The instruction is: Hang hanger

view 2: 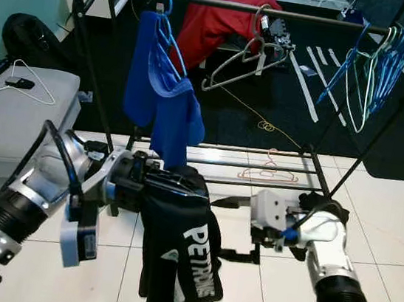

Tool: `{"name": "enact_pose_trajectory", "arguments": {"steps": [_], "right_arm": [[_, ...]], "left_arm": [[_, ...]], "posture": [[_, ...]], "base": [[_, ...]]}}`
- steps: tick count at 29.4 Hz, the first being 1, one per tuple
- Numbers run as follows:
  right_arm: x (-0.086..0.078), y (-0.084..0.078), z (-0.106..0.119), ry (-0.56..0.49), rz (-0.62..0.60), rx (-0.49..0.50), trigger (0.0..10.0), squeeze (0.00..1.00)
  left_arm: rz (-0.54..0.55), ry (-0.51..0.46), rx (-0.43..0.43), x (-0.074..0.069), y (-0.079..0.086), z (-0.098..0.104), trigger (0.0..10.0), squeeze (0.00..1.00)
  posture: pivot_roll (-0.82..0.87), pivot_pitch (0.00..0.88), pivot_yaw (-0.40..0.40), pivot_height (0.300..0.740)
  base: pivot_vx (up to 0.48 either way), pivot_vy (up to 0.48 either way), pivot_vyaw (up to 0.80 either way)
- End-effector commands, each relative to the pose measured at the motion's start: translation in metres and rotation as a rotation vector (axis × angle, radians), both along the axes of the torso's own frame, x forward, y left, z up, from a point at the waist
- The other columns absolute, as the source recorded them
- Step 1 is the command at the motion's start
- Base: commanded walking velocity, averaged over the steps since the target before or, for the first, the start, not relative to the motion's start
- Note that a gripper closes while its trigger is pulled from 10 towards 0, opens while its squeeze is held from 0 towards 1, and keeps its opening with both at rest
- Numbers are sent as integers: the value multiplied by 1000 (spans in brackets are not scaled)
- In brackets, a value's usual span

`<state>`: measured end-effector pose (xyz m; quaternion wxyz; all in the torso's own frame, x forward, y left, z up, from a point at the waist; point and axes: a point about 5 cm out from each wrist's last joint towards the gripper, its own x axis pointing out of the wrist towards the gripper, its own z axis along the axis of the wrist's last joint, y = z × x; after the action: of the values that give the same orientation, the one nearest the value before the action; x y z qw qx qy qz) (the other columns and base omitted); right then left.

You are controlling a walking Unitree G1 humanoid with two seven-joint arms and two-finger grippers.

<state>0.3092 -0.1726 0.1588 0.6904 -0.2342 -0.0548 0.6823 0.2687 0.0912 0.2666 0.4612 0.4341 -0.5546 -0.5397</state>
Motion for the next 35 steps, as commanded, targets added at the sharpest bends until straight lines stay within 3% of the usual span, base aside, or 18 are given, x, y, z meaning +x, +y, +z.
{"name": "enact_pose_trajectory", "arguments": {"steps": [1, 5, 10, 11, 13, 14, 29, 35], "right_arm": [[-3, 1, -4, 20, 13, -2, 10000, 0], [-12, 13, -5, 76, 73, 34, 10000, 0], [-12, 14, -3, 82, 76, 52, 10000, 0], [-11, 13, -3, 81, 65, 61, 2275, 0], [-11, 13, -3, 81, 65, 61, 2275, 0], [-9, 12, -1, 85, 49, 76, 0, 0], [-7, -4, 1, 79, -47, 71, 0, 0], [10, -28, 10, 18, -233, 19, 0, 0]], "left_arm": [[-11, -14, -17, -1, -2, 4, 0, 0], [15, -13, -20, 4, 0, 7, 0, 0], [29, -9, -23, 7, 2, 10, 0, 0], [38, -10, -24, 8, 3, 11, 0, 0], [38, -10, -24, 8, 3, 11, 0, 0], [47, -12, -24, 10, 3, 12, 0, 0], [124, -1, -24, 19, 14, 11, 0, 0], [220, 21, -11, 25, 32, 6, 0, 0]], "posture": [[-45, 208, -44, 740], [-46, 219, -46, 740], [-49, 221, -46, 740], [-49, 221, -46, 740], [-49, 221, -46, 740], [-50, 223, -46, 740], [-54, 229, -46, 740], [-57, 231, -44, 740]], "base": [[0, 0, 0], [0, 0, 0], [0, 0, 0], [0, 0, 0], [0, 0, 0], [0, 0, 0], [0, 0, 0], [0, 0, 0]]}}
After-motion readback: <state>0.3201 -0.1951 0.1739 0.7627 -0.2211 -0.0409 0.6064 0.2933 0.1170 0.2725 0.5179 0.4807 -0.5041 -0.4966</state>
